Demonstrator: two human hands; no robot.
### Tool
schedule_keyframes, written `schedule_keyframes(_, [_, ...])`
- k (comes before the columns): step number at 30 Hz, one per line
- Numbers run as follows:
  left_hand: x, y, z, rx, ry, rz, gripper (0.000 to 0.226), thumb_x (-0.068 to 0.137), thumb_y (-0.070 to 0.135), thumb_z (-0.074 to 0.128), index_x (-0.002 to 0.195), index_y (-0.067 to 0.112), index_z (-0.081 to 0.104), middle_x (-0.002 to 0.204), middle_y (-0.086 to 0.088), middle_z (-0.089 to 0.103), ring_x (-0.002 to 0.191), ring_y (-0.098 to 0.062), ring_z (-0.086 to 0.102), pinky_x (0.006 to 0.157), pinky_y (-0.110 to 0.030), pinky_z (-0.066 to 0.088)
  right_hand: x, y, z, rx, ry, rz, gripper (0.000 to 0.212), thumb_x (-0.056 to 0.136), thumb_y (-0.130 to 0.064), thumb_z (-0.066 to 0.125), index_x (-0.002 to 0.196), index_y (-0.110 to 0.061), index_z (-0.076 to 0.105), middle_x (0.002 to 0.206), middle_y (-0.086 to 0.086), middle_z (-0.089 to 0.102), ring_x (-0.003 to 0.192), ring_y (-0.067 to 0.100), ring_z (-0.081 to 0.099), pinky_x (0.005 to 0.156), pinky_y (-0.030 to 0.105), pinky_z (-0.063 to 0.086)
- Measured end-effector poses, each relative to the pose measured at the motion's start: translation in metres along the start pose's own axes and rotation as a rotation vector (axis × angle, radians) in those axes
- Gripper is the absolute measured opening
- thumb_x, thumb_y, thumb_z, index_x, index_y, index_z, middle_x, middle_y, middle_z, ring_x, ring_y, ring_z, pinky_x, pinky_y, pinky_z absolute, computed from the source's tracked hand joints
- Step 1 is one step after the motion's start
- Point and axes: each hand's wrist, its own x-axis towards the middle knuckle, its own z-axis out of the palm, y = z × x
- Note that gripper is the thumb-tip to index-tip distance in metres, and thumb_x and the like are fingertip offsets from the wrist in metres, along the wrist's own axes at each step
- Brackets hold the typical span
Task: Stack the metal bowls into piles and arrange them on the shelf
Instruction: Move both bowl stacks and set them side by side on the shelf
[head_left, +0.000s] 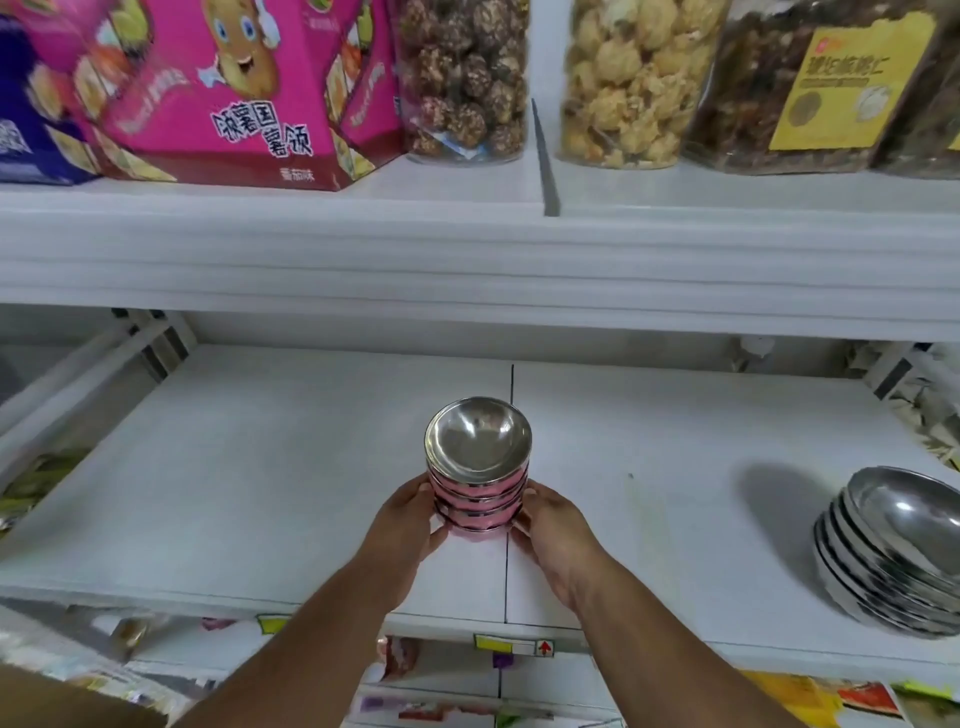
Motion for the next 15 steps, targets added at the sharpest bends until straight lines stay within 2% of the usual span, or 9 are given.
schedule_keyframes(1, [0.004, 0.000, -0.006, 0.008, -0.005, -0.007, 0.029, 0.100, 0.018, 0.049, 0.111, 0.022, 0.075, 0.114, 0.004, 0.076, 0.118, -0.012, 0.064, 0.105, -0.040, 0.048, 0.003, 0.001, 0.006, -0.007, 0.003, 0.001, 0.031, 0.102, -0.010, 0.042, 0.106, -0.004, 0.072, 0.126, 0.028, 0.066, 0.122, 0.041, 0.061, 0.111, 0.050, 0.045])
schedule_keyframes(3, [0.011, 0.000, -0.015, 0.021, -0.023, -0.019, 0.027, 0.099, 0.020, 0.050, 0.111, 0.022, 0.074, 0.117, 0.002, 0.075, 0.120, -0.013, 0.063, 0.106, -0.041, 0.049, 0.009, 0.003, 0.016, -0.016, 0.009, 0.004, 0.032, 0.101, -0.010, 0.043, 0.113, -0.001, 0.072, 0.125, 0.026, 0.067, 0.105, 0.031, 0.069, 0.109, 0.048, 0.047])
schedule_keyframes(6, [0.023, -0.004, -0.026, 0.036, -0.056, -0.032, 0.027, 0.099, 0.022, 0.051, 0.115, 0.024, 0.073, 0.119, 0.003, 0.074, 0.121, -0.014, 0.062, 0.106, -0.040, 0.048, 0.014, 0.007, 0.024, -0.066, 0.024, -0.023, 0.034, 0.100, -0.012, 0.044, 0.109, -0.009, 0.076, 0.119, 0.023, 0.072, 0.092, 0.018, 0.065, 0.108, 0.047, 0.048])
schedule_keyframes(8, [0.029, -0.005, -0.030, 0.050, -0.086, -0.031, 0.029, 0.099, 0.022, 0.051, 0.120, 0.025, 0.071, 0.123, 0.004, 0.073, 0.123, -0.013, 0.061, 0.105, -0.037, 0.047, 0.015, 0.007, 0.026, -0.085, 0.041, -0.025, 0.034, 0.099, -0.012, 0.044, 0.105, -0.013, 0.078, 0.111, 0.016, 0.077, 0.094, 0.020, 0.069, 0.107, 0.043, 0.051])
schedule_keyframes(11, [0.033, -0.006, -0.036, 0.093, -0.115, -0.023, 0.032, 0.099, 0.024, 0.051, 0.125, 0.028, 0.068, 0.128, 0.005, 0.070, 0.126, -0.012, 0.059, 0.107, -0.036, 0.046, 0.017, 0.007, 0.027, -0.119, 0.082, -0.031, 0.034, 0.099, -0.013, 0.045, 0.101, -0.015, 0.078, 0.107, 0.010, 0.079, 0.108, 0.028, 0.070, 0.106, 0.040, 0.052])
schedule_keyframes(12, [0.032, -0.007, -0.037, 0.100, -0.103, -0.018, 0.034, 0.100, 0.025, 0.050, 0.129, 0.030, 0.065, 0.131, 0.006, 0.067, 0.128, -0.012, 0.057, 0.109, -0.037, 0.045, 0.017, 0.009, 0.027, -0.127, 0.096, -0.038, 0.033, 0.099, -0.013, 0.045, 0.096, -0.016, 0.078, 0.103, 0.010, 0.079, 0.104, 0.025, 0.071, 0.102, 0.035, 0.054])
schedule_keyframes(13, [0.032, -0.010, -0.040, 0.098, -0.079, -0.017, 0.036, 0.100, 0.025, 0.050, 0.134, 0.029, 0.061, 0.135, 0.006, 0.064, 0.131, -0.012, 0.054, 0.111, -0.038, 0.044, 0.017, 0.011, 0.027, -0.128, 0.110, -0.052, 0.034, 0.100, -0.012, 0.043, 0.090, -0.016, 0.075, 0.094, 0.009, 0.078, 0.091, 0.017, 0.072, 0.092, 0.025, 0.055])
schedule_keyframes(15, [0.029, -0.018, -0.043, 0.075, -0.026, -0.036, 0.041, 0.101, 0.024, 0.049, 0.142, 0.027, 0.054, 0.143, 0.004, 0.056, 0.133, -0.014, 0.051, 0.111, -0.040, 0.044, 0.015, 0.018, 0.029, -0.108, 0.152, -0.078, 0.034, 0.102, -0.008, 0.039, 0.085, -0.009, 0.068, 0.074, 0.001, 0.064, 0.062, 0.002, 0.059, 0.065, 0.010, 0.048])
